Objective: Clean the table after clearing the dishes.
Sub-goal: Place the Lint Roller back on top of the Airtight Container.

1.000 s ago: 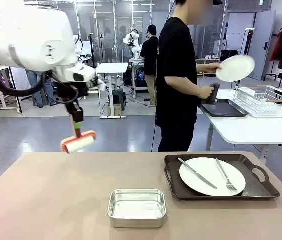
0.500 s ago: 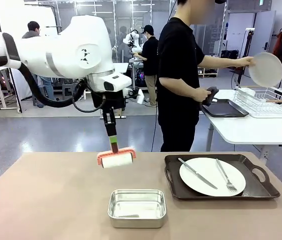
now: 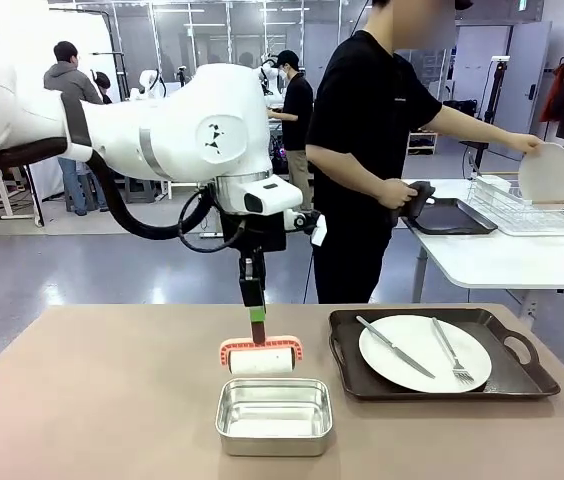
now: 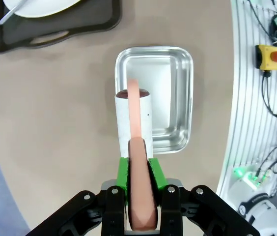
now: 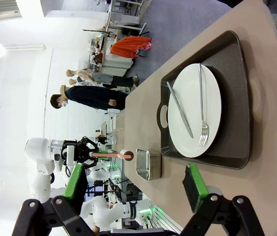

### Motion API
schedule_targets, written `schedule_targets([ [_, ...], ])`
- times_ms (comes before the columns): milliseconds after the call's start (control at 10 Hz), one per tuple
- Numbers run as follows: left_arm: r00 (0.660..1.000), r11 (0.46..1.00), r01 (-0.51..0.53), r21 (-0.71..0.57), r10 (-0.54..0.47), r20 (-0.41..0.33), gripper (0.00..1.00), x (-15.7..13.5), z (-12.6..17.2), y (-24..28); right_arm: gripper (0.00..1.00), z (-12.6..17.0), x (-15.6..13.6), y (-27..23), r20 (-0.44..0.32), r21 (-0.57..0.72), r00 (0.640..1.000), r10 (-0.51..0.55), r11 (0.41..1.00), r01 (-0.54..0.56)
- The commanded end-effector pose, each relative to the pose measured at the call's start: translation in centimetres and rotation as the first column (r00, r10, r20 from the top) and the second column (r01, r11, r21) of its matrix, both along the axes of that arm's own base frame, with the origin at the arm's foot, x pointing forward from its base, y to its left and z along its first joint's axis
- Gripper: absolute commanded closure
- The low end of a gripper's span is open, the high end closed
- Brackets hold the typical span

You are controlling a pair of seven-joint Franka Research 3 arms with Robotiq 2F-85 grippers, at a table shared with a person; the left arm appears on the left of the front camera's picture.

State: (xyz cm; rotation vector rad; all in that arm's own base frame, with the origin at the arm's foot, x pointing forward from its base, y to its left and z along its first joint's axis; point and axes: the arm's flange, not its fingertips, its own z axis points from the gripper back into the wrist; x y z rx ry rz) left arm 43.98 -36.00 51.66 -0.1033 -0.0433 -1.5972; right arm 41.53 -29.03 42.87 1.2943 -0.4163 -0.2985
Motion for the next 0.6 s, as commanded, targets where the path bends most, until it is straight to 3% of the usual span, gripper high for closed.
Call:
schedule_targets([
  [0, 0.998, 0.999, 0.032, 0.01, -0.031, -0.062, 0.78, 0.1, -0.2, -1.4, 0.0, 0.3, -0.2, 0.1, 0.007, 0.0, 1.0, -0.002, 1.0, 0.002],
  [300, 0.998, 0.999, 0.001, 0.035, 0.001, -0.066, 0.78, 0.9, -2.4, -2.3, 0.0, 0.3, -0.2, 0.1, 0.007, 0.0, 1.0, -0.002, 1.0, 0.002],
  [500, 0.995, 0.996, 0.071, 0.05, -0.068, -0.069, 0.78, 1.3, -3.8, -2.9, 0.0, 0.3, -0.2, 0.1, 0.007, 0.0, 1.0, -0.002, 1.0, 0.002],
])
